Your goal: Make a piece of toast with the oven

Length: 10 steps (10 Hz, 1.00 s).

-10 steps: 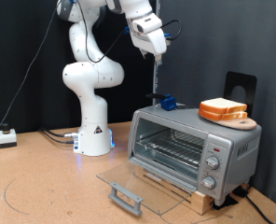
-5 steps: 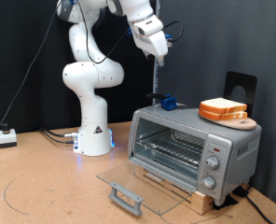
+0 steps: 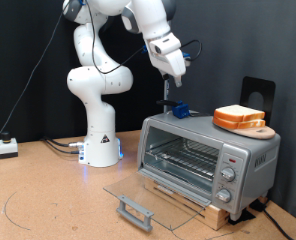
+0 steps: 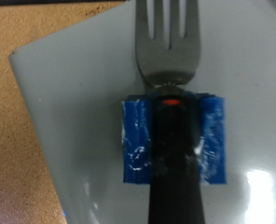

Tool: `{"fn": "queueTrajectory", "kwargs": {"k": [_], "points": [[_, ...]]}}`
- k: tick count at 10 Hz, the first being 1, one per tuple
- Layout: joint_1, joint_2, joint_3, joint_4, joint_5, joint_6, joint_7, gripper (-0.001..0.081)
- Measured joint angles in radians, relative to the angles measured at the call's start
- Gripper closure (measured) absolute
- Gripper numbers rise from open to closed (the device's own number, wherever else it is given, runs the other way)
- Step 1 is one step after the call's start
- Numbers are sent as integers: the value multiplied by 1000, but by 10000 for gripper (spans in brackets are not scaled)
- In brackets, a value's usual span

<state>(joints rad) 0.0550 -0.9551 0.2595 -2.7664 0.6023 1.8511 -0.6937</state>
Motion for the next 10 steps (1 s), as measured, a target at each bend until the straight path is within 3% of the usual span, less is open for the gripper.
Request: {"fn": "queueTrajectory", "kwargs": {"k": [6, 10], "points": [[15, 94, 86, -33, 63, 126, -34, -3], [29, 116, 133, -55, 105, 176, -44, -3]]}}
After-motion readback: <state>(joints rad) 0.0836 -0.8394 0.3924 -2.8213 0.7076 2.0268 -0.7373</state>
